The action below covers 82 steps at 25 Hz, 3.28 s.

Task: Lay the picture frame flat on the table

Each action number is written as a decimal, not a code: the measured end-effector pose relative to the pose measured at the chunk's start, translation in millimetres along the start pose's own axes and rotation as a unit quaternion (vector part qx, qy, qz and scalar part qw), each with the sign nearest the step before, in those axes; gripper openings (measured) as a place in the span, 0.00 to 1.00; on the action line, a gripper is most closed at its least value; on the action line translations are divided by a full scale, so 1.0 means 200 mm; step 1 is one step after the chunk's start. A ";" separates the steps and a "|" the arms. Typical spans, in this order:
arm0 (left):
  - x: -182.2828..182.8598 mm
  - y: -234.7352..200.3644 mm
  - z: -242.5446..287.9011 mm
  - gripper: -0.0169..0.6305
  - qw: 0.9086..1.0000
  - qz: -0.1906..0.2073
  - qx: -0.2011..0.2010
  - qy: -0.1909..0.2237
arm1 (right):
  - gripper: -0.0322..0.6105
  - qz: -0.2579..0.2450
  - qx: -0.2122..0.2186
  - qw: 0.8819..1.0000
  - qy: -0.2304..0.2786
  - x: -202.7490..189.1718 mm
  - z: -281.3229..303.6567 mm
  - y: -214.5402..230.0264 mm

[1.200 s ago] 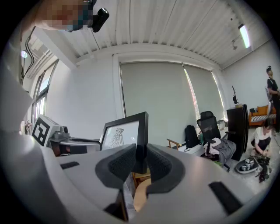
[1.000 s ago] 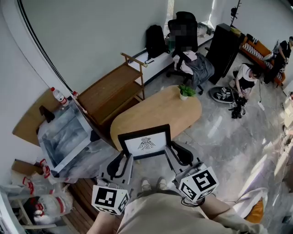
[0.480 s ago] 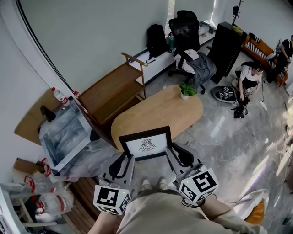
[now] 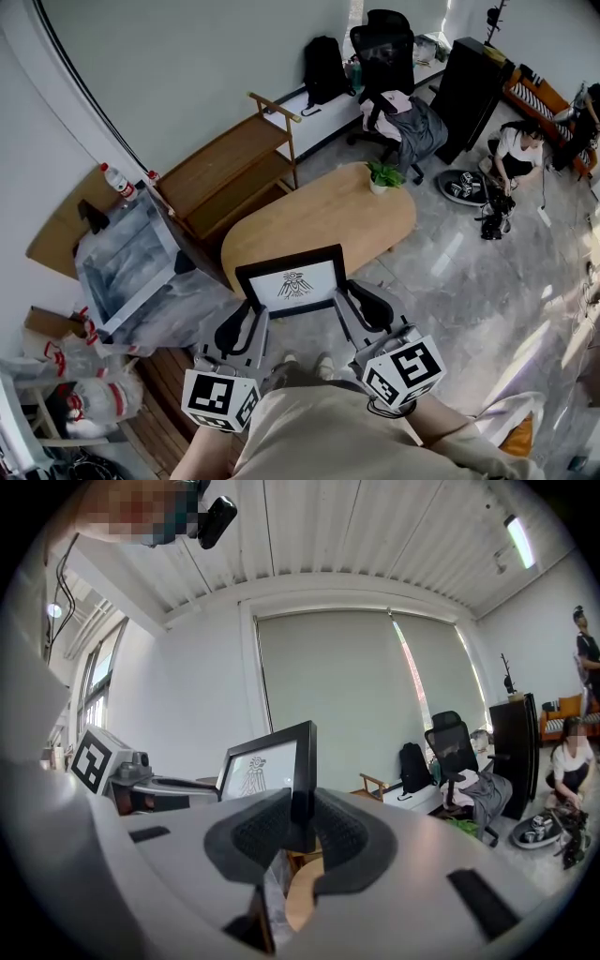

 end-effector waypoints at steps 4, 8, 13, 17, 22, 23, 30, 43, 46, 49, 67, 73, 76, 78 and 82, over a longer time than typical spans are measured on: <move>0.01 0.00 0.04 0.17 1.000 0.000 0.003 -0.004 | 0.14 0.005 0.004 1.000 -0.002 -0.01 0.01 0.04; 0.01 0.00 0.08 0.17 1.000 0.001 0.011 -0.005 | 0.14 0.008 0.007 1.000 -0.006 -0.01 0.05 0.08; 0.00 -0.08 0.15 0.17 1.000 -0.008 0.016 -0.007 | 0.14 0.009 0.011 1.000 -0.013 -0.02 0.17 0.11; -0.01 -0.16 0.23 0.17 1.000 -0.015 0.023 -0.008 | 0.14 0.004 0.018 1.000 -0.024 -0.02 0.29 0.15; -0.03 -0.30 0.36 0.17 0.999 -0.025 0.025 -0.011 | 0.14 -0.001 0.022 0.999 -0.036 -0.03 0.48 0.21; -0.03 -0.34 0.39 0.17 0.999 -0.028 0.026 -0.012 | 0.14 -0.001 0.022 0.999 -0.039 -0.03 0.53 0.22; 0.03 -0.63 0.62 0.17 0.999 -0.043 0.021 -0.023 | 0.14 0.000 0.016 0.998 -0.062 0.03 0.90 0.30; 0.13 -1.31 0.89 0.17 0.997 -0.065 0.022 -0.026 | 0.14 -0.008 0.014 0.997 -0.081 0.14 1.65 0.27; 0.15 -1.43 0.90 0.17 0.997 -0.068 0.026 -0.022 | 0.14 -0.008 0.015 0.996 -0.085 0.16 1.78 0.23; 0.15 -1.52 0.91 0.17 0.996 -0.074 0.033 -0.021 | 0.14 -0.008 0.018 0.996 -0.092 0.17 1.88 0.19; -0.13 -1.88 1.15 0.17 0.978 -0.173 0.097 -0.062 | 0.14 0.003 0.086 0.979 -0.187 -0.08 2.48 0.28; -0.34 -2.00 1.34 0.17 0.967 -0.208 0.118 -0.084 | 0.14 0.002 0.103 0.968 -0.228 -0.28 2.73 0.39; -0.44 -2.07 1.43 0.17 0.962 -0.218 0.130 -0.096 | 0.14 0.007 0.109 0.962 -0.251 -0.41 2.86 0.44; -0.51 -2.11 1.50 0.17 0.959 -0.224 0.138 -0.104 | 0.14 0.011 0.113 0.958 -0.265 -0.51 2.94 0.47; -0.70 -2.20 1.62 0.17 0.951 -0.241 0.148 -0.121 | 0.14 0.016 0.119 0.950 -0.288 -0.72 3.09 0.53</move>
Point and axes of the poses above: the fingertips, and each gripper's own axes: z forward along the fingers, y to its right, x out of its top, the point moved 10 cm from there along -z, backward along the fingers, and after that the axes turned 8 degrees about -x, right-handed, at the moved point
